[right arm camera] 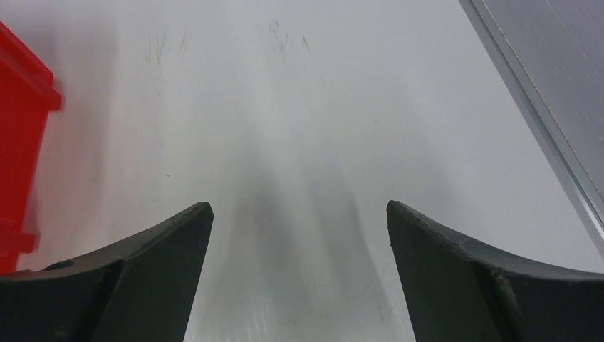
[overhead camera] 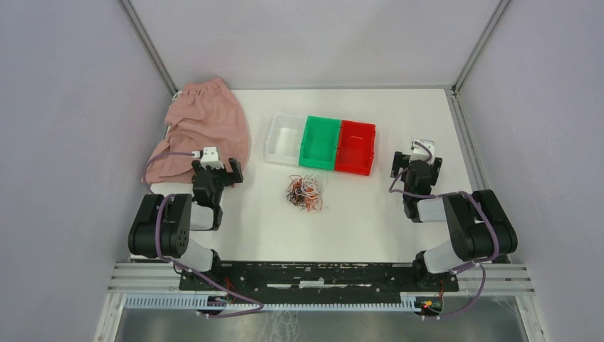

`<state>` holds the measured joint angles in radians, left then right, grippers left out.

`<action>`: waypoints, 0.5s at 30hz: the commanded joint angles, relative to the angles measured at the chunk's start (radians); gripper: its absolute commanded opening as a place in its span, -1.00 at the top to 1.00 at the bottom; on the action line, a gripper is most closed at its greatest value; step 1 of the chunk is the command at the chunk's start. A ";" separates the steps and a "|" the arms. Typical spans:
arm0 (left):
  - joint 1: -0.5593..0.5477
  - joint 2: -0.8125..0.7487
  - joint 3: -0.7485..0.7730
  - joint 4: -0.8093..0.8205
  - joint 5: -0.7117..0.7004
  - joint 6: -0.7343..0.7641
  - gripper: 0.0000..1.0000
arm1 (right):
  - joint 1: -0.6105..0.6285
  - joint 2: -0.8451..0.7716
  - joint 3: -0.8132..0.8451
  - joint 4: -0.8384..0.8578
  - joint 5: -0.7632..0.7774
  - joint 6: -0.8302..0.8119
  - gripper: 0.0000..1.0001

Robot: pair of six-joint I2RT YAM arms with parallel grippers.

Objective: Untangle the cables
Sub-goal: Untie the cable.

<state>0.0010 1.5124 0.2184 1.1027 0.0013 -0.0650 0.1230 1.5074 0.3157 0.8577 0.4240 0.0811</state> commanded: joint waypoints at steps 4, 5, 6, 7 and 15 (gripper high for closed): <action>0.016 -0.050 0.051 -0.027 0.005 0.041 -0.99 | 0.009 -0.187 0.101 -0.191 0.153 0.050 -0.99; 0.020 -0.080 0.107 -0.134 0.025 0.051 -0.99 | 0.009 -0.242 0.151 -0.364 0.204 0.119 -0.99; 0.020 -0.106 0.162 -0.262 0.068 0.080 -0.99 | 0.007 -0.288 0.202 -0.512 0.247 0.179 -0.99; 0.020 -0.118 0.224 -0.397 0.103 0.112 -0.99 | 0.007 -0.329 0.239 -0.615 0.234 0.207 -0.99; 0.036 -0.122 0.631 -1.225 0.354 0.255 -0.98 | 0.007 -0.501 0.350 -0.862 -0.158 0.452 -0.99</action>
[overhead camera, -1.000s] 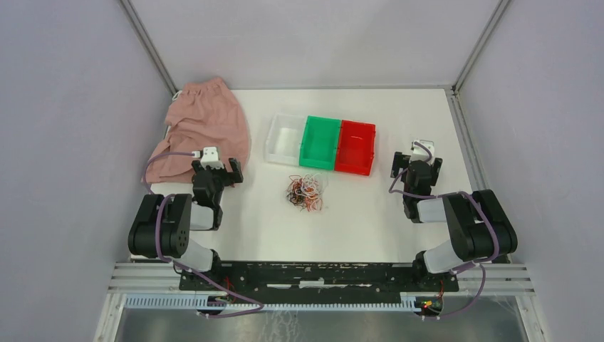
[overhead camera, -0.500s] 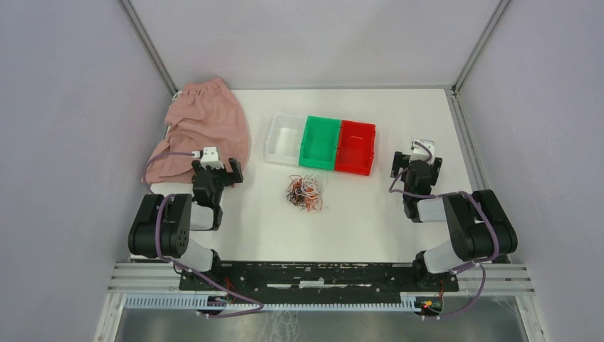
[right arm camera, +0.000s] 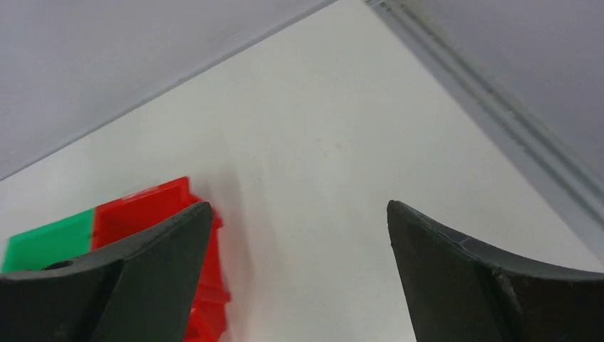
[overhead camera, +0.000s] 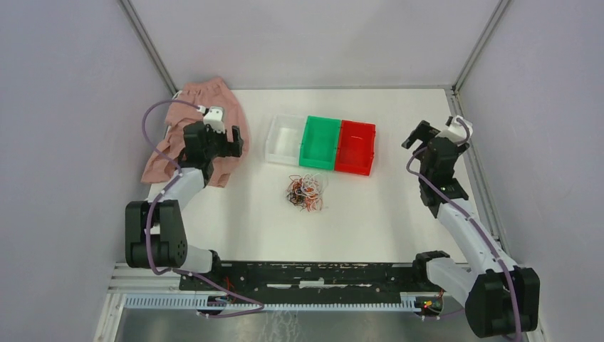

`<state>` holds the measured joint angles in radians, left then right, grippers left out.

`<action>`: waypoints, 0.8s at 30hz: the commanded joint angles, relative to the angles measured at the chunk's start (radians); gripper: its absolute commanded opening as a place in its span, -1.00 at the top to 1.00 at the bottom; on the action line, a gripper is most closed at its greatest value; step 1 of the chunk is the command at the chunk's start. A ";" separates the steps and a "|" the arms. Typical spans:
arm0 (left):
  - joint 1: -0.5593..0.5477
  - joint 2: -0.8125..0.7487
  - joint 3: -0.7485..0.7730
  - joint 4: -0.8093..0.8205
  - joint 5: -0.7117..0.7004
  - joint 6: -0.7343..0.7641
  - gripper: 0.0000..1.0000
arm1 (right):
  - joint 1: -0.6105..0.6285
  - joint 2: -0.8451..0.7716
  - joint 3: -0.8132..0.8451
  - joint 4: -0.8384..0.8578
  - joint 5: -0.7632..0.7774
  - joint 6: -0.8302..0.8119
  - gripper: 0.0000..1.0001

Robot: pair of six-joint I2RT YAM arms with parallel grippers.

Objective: Untangle the cables
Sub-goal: Untie the cable.

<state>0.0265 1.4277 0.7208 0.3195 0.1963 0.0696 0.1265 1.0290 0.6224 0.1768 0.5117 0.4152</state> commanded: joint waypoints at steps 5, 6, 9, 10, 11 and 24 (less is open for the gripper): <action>0.012 -0.105 0.223 -0.659 0.250 0.149 -0.99 | 0.116 -0.022 0.051 -0.142 -0.467 0.089 -0.99; 0.013 -0.119 0.234 -0.703 0.276 0.160 -0.99 | 0.168 -0.023 0.053 -0.145 -0.456 0.065 -0.95; 0.012 -0.165 0.261 -0.863 0.344 0.202 -0.98 | 0.336 -0.007 0.074 -0.175 -0.445 0.028 -0.86; 0.012 -0.184 0.263 -0.904 0.350 0.212 -0.99 | 0.376 0.006 0.080 -0.179 -0.453 0.019 -0.84; 0.012 -0.203 0.268 -0.950 0.358 0.233 -0.99 | 0.412 0.022 0.089 -0.186 -0.459 0.019 -0.82; 0.012 -0.349 0.374 -1.213 0.438 0.305 -0.99 | 0.552 0.418 0.289 -0.232 -0.607 -0.184 -0.73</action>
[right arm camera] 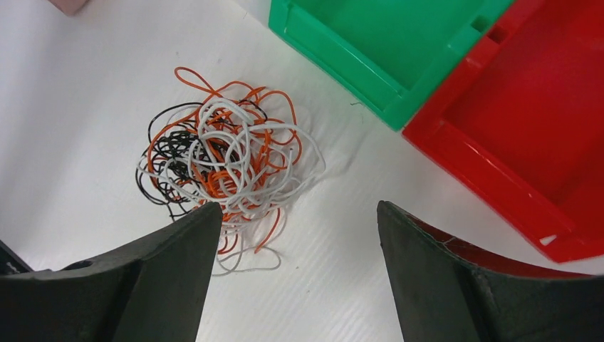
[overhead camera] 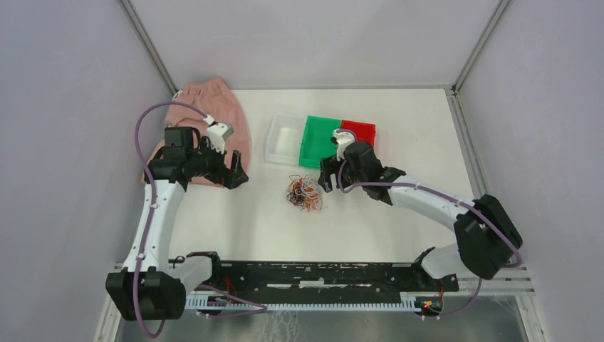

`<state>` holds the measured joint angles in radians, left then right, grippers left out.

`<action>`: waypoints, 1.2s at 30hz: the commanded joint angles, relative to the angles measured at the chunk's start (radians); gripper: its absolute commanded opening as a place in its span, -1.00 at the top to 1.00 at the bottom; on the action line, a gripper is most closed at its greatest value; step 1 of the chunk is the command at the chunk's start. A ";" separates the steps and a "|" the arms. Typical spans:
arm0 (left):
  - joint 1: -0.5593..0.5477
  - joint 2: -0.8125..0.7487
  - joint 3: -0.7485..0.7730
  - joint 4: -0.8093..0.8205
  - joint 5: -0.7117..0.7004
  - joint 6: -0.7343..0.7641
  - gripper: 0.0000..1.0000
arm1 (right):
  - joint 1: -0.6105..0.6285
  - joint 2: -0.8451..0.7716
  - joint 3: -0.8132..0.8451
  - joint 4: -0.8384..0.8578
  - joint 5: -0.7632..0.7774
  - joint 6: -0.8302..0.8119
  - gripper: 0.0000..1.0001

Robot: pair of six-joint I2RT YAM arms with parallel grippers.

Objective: Untangle the cables
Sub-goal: Untie the cable.

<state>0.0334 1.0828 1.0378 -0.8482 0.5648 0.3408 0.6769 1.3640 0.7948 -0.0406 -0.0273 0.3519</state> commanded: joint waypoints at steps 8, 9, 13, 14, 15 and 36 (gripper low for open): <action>0.005 0.051 0.103 -0.045 0.156 0.001 -0.99 | -0.019 0.255 0.247 -0.099 -0.126 -0.234 -0.46; 0.005 0.053 0.107 -0.042 0.159 0.002 -0.99 | -0.026 0.268 0.251 -0.092 -0.135 -0.230 -0.43; 0.004 0.048 0.111 -0.025 0.155 0.000 -0.99 | -0.045 0.312 0.285 -0.102 -0.181 -0.239 -0.28; 0.005 0.046 0.111 -0.019 0.155 -0.001 -0.99 | -0.050 0.323 0.295 -0.109 -0.189 -0.244 -0.23; 0.005 0.045 0.111 -0.012 0.155 -0.002 -0.99 | -0.054 0.335 0.303 -0.111 -0.194 -0.249 -0.20; 0.005 0.036 0.122 0.011 0.173 0.005 -0.99 | -0.067 0.393 0.338 -0.050 -0.343 -0.209 0.88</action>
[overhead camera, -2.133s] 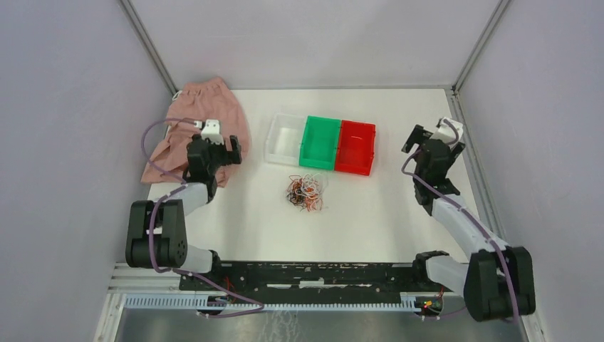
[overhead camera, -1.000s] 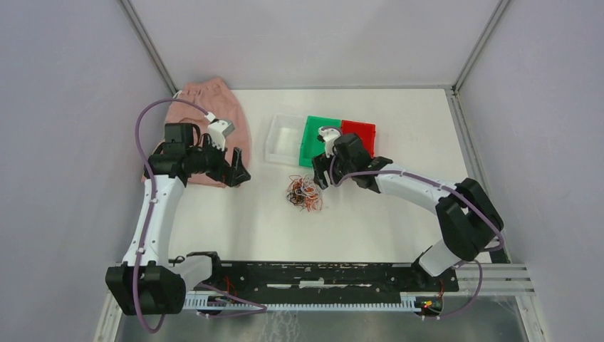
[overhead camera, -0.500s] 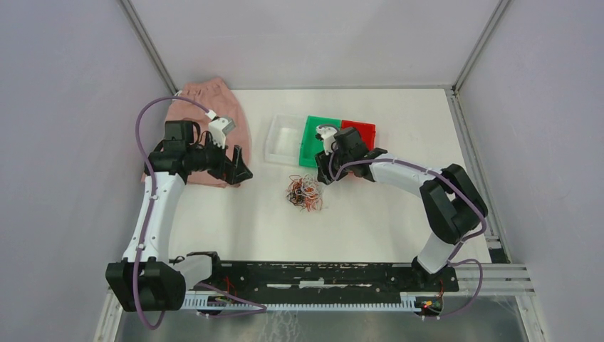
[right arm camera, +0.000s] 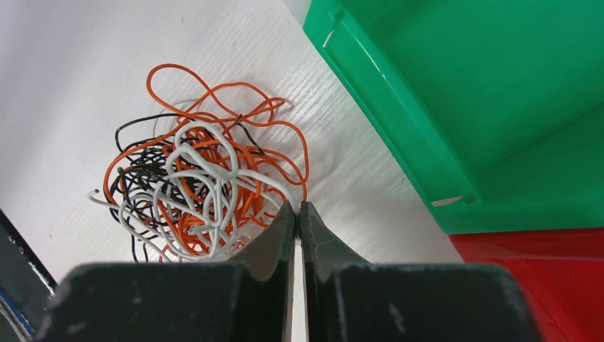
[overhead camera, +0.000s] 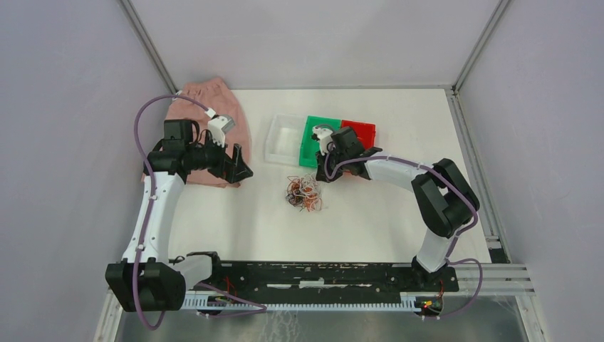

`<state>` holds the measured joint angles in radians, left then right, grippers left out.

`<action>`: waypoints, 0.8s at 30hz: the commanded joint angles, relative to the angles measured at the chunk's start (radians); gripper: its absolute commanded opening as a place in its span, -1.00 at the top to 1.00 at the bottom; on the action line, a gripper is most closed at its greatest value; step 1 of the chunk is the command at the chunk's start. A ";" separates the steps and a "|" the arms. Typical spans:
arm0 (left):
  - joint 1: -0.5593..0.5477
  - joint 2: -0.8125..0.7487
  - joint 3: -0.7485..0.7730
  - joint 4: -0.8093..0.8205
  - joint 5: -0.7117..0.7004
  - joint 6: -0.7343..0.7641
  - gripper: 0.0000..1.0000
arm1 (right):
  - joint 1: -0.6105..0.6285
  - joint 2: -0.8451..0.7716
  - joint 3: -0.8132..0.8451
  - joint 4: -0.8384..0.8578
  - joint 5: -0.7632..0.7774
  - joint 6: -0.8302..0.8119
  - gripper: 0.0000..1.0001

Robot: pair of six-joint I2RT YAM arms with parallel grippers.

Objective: Untangle the cables
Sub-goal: Untie the cable.

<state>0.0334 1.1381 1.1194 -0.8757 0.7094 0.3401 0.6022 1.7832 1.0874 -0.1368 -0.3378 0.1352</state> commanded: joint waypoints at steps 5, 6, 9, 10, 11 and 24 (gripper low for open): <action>0.005 -0.026 0.046 0.047 0.073 0.000 -0.99 | 0.033 -0.145 0.034 0.016 -0.019 0.012 0.99; 0.005 -0.029 0.045 0.055 0.086 -0.004 -0.99 | 0.041 -0.173 0.034 0.008 -0.016 0.015 0.99; 0.004 -0.047 0.035 0.086 0.137 -0.015 -0.99 | 0.072 -0.251 0.049 -0.019 -0.005 0.029 0.99; 0.004 -0.054 0.031 0.099 0.156 -0.019 -0.99 | 0.087 -0.273 0.057 -0.022 -0.001 0.038 0.99; 0.002 -0.061 0.026 0.112 0.170 -0.026 -0.98 | 0.105 -0.291 0.068 -0.027 0.002 0.050 0.99; -0.056 -0.182 -0.022 0.155 0.231 0.075 -0.99 | 0.265 -0.304 0.294 -0.014 -0.209 0.275 0.99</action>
<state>-0.0044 1.0039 1.1175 -0.7673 0.8818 0.3431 0.8459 1.4899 1.3106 -0.2325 -0.4206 0.3042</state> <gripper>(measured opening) 0.992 0.014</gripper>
